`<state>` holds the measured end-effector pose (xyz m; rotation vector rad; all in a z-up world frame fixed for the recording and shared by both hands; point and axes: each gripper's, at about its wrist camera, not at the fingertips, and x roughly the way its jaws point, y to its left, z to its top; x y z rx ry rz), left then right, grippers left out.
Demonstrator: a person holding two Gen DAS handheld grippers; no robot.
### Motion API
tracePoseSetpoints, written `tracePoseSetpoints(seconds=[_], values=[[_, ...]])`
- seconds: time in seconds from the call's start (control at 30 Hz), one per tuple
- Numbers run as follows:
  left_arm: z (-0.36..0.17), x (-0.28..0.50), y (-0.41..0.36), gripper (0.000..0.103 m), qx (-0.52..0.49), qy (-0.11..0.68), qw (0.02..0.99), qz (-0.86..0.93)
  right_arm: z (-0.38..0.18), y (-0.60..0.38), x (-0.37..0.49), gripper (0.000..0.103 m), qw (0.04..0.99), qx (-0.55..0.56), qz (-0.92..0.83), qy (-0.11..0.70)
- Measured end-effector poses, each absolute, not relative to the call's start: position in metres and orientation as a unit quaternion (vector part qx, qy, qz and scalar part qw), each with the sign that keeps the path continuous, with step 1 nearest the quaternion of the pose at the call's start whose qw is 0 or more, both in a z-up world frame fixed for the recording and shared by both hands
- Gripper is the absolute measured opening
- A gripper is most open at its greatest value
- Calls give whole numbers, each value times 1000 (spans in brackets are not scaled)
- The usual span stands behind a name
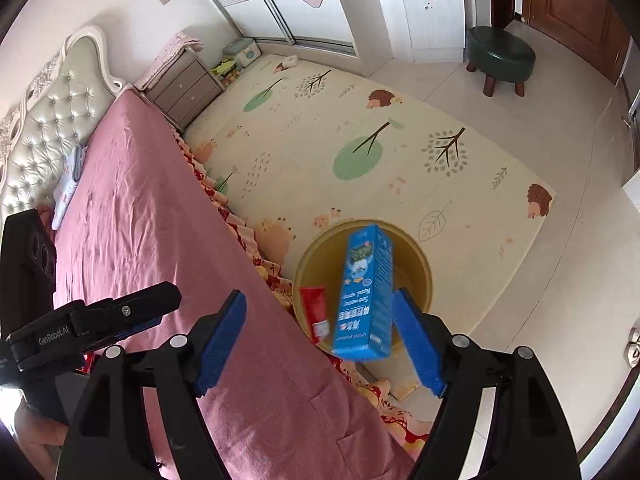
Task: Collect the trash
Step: 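Open both tools over the yellow bin to drop the tube and box, then grasp the brown knit sock with the left tool while the right tool grasps the red cloth bag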
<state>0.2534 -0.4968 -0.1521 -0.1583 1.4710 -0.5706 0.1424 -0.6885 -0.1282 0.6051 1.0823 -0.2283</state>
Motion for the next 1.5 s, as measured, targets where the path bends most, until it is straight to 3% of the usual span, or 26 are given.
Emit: tracePoseSetpoints(seconds=[0.4,0.83,1.17,1.5], values=[[-126,234,-410,96,-69,647,732,-200,-118,-622,140,74,800,302,-63,515],[-90,176,-252,95,-80,623,772,-98,-89,-467,139,74,802,238,74,543],[-107,116,-140,96,-126,637,760,-11,-95,-368,128,74,781,199,155,572],[-125,89,-104,95,-136,638,758,15,-110,-316,126,71,761,172,199,594]])
